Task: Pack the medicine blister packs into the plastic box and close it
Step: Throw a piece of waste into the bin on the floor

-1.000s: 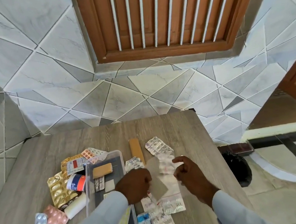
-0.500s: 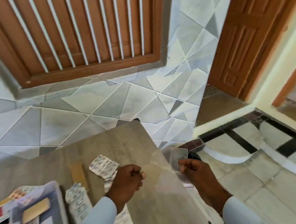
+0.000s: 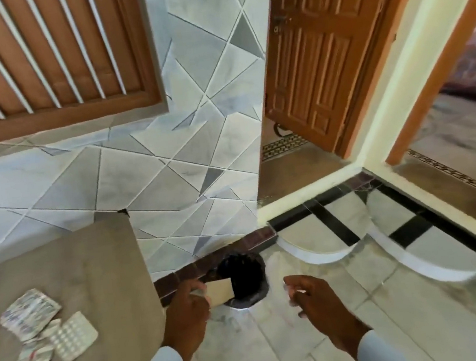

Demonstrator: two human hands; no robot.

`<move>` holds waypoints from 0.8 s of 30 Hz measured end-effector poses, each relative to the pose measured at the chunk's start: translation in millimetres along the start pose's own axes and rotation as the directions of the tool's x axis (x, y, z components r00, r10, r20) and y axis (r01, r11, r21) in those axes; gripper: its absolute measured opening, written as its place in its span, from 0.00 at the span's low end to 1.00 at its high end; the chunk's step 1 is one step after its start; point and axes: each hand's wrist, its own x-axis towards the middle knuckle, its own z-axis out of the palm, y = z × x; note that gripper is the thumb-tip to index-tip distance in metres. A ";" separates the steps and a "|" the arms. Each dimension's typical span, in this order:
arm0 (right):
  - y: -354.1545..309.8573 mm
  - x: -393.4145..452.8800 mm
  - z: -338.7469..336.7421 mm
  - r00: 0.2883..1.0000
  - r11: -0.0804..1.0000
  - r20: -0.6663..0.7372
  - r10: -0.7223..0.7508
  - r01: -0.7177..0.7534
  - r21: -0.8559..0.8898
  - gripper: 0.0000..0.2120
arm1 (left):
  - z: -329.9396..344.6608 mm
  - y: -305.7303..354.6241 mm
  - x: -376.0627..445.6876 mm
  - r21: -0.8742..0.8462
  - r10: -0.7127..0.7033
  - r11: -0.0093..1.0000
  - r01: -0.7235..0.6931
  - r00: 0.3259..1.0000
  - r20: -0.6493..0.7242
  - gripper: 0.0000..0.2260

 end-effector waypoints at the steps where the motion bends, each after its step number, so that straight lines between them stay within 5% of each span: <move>1: -0.1 10.0 -5.1 1.000 1.000 0.015 0.003 -0.003 -0.015 0.09 | 8.3 -3.3 6.5 0.021 0.003 1.000 -0.003 1.000 0.008 0.15; 14: 17.6 204.3 -4.4 0.955 0.854 0.222 0.196 -0.055 -0.518 0.21 | 105.6 -23.2 164.3 0.093 -0.234 0.968 0.233 0.972 0.000 0.10; 21: 55.5 309.7 14.3 0.884 0.773 0.330 0.332 -0.054 -0.632 0.24 | 136.8 -56.6 223.5 0.168 -0.371 0.921 0.353 0.924 0.095 0.01; 24: 81.5 359.5 29.5 0.847 0.777 0.376 0.376 -0.067 -0.626 0.25 | 157.0 -81.7 254.6 0.115 -0.487 0.872 0.477 0.869 0.086 0.14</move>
